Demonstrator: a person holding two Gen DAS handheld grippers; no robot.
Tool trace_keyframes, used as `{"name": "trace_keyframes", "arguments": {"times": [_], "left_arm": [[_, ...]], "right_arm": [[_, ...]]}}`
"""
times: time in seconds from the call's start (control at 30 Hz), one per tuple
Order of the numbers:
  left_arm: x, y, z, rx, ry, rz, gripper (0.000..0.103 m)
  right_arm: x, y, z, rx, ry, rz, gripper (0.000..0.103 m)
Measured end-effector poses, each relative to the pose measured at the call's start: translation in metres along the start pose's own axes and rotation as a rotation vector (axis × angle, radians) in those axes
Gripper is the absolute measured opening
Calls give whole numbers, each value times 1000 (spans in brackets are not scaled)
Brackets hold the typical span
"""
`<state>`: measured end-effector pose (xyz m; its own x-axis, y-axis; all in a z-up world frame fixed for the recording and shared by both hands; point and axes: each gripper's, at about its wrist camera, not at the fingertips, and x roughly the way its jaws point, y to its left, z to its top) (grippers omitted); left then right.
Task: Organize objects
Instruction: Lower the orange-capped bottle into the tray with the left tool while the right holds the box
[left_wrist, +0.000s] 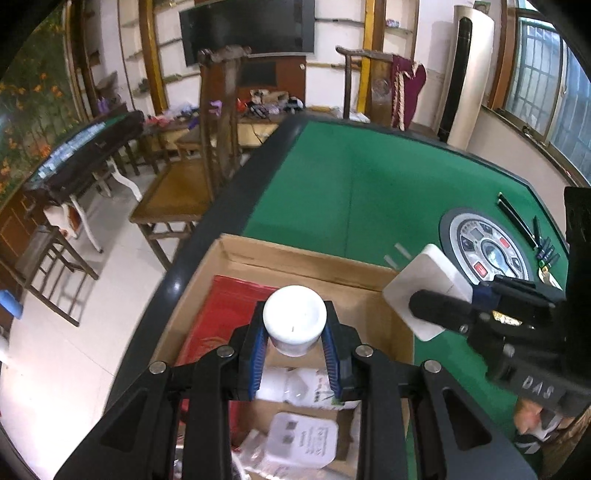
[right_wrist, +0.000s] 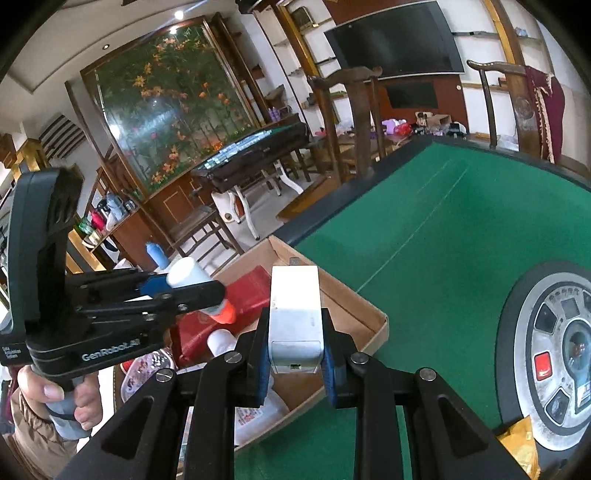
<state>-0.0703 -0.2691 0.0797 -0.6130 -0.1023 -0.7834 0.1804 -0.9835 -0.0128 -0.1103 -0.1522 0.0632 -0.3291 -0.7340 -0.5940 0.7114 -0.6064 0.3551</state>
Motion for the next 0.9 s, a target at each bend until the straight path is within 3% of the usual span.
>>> {"name": "trace_keyframes", "arguments": {"times": [0.27,0.63,0.9], "left_arm": [[28,-3,5,-20,63,-25,27],[36,1,7,-58,85,-55,27],[48,1,9,-84,108,-117,27]], "right_arm": [[1,-3,-3,3,9,-3,25],[6,-2,-3,5,24,-11,25],[11,-5,-5,3,42,-18,25]]}}
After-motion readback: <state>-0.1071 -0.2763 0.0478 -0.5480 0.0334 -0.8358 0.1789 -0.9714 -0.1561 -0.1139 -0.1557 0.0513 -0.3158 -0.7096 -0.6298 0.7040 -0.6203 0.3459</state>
